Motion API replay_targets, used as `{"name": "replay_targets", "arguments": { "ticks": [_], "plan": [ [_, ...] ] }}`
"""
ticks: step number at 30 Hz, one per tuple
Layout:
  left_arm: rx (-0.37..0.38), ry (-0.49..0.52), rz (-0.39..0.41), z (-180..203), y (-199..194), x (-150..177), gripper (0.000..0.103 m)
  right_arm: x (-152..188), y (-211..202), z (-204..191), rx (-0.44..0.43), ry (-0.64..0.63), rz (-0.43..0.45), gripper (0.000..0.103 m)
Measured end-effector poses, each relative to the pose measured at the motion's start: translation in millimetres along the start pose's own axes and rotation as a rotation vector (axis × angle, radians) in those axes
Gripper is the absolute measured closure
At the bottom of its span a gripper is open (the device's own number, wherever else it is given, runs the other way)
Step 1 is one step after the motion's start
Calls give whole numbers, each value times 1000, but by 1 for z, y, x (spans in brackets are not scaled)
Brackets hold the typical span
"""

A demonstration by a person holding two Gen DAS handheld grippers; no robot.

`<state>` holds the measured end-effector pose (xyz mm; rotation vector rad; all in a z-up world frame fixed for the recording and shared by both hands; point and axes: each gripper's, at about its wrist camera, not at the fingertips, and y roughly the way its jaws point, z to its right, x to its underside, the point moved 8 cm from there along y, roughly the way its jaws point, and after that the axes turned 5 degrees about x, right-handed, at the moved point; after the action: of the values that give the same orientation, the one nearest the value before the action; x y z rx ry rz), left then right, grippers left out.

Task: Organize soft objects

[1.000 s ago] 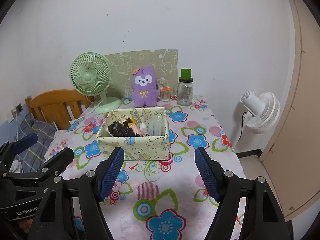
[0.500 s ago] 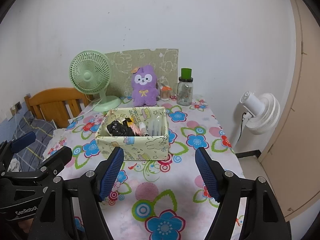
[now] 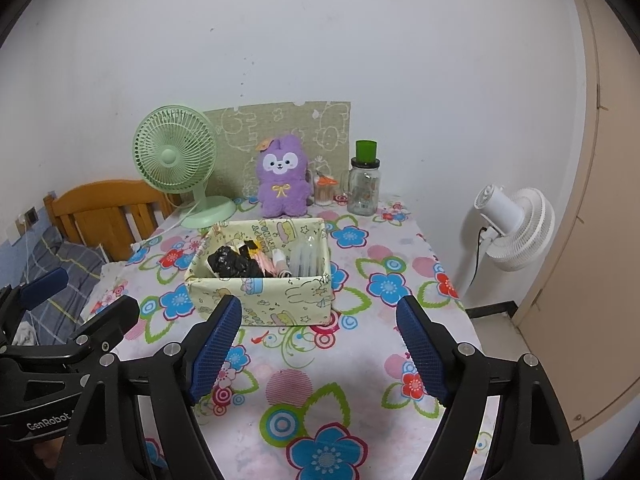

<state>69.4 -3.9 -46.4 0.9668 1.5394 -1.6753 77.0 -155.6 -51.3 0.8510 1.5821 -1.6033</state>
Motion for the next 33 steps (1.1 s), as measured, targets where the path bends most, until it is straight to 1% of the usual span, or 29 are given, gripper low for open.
{"name": "replay_targets", "arguments": {
  "ticks": [8,14,18,33],
  "plan": [
    [7,-2,1,0,2,-2,0,-2,0,0,10,5,8,20],
    [29,-1,7,0,3,-3,0,-2,1,1,11,23,9,20],
    [29,-3,6,0,3,-3,0,-1,4,0,0,32,-10,20],
    [37,-7,0,0,7,-3,0,-3,5,1,9,32,-3,20]
  ]
}}
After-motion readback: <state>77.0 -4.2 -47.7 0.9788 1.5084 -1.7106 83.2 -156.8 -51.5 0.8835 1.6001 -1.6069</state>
